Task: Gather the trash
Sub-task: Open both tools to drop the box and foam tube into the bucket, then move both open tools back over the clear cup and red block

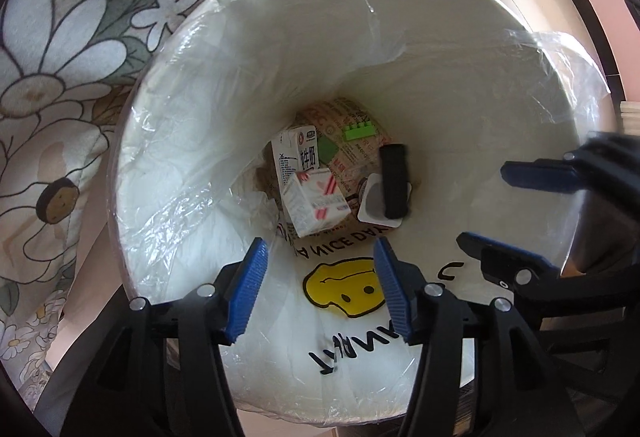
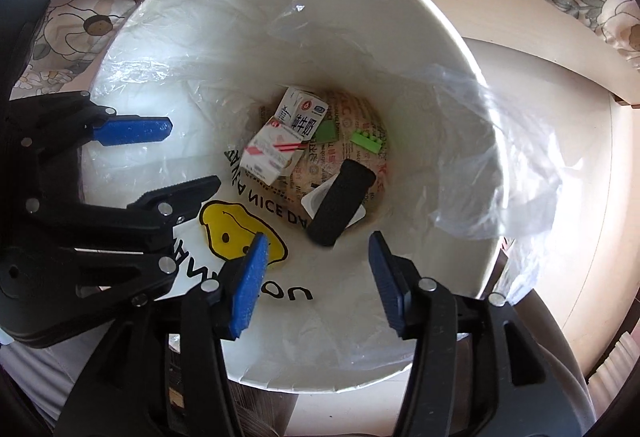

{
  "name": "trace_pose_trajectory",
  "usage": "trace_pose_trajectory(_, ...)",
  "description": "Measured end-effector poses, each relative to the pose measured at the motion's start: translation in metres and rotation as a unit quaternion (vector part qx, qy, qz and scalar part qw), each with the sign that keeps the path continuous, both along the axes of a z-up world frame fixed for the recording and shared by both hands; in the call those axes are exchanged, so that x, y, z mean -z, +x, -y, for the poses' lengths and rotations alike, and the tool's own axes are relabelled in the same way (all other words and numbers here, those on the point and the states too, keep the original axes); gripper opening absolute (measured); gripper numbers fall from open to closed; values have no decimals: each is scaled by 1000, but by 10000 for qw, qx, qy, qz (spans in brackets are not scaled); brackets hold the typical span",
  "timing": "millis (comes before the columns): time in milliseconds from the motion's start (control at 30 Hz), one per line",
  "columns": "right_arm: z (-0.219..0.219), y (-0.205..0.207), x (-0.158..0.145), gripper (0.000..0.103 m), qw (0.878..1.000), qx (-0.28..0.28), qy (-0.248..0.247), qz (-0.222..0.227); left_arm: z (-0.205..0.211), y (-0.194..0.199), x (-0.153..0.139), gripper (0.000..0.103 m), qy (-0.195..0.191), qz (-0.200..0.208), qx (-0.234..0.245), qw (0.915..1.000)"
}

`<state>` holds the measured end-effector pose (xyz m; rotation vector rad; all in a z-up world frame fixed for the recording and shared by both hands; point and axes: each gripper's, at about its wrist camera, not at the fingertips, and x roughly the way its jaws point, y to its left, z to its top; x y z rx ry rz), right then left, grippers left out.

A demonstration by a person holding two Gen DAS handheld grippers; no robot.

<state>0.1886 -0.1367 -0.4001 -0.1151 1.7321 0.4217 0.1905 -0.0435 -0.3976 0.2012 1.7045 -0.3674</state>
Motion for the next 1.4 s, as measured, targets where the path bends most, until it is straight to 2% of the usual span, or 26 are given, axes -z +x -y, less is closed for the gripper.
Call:
trace_pose_trajectory(300, 0, -2, -7, 53, 9999, 22, -4, 126, -3, -3, -10, 64, 44, 144, 61, 9999)
trace_pose_trajectory(400, 1, -7, -23, 53, 9996, -24, -20, 268, -2, -7, -20, 64, 116, 289, 138, 9994)
trace_pose_trajectory(500, 2, -12, -43, 53, 9987, -134, -89, 481, 1, -13, -43, 64, 30, 538, 215, 9983)
trace_pose_trajectory(700, 13, -20, -111, 53, 9936, -288, -117, 1084, 5, -31, -118, 65, -13, 1347, 684, 9885)
trace_pose_trajectory(967, 33, -21, -226, 53, 9797, -242, 84, 1989, -23, -29, -234, 65, -221, 2151, 483, 9752)
trace_pose_trajectory(1100, 37, -16, -280, 53, 9696, -287, 171, 2425, -44, -17, -296, 67, -149, 2670, 327, 9630)
trace_pose_trajectory(1200, 39, -12, -320, 59, 9605, -268, 258, 2758, -56, -2, -340, 69, -72, 3016, 227, 9531)
trace_pose_trajectory(1400, 40, 12, -378, 62, 9528, -249, 568, 2972, -69, 42, -406, 75, 358, 3625, 382, 9305)
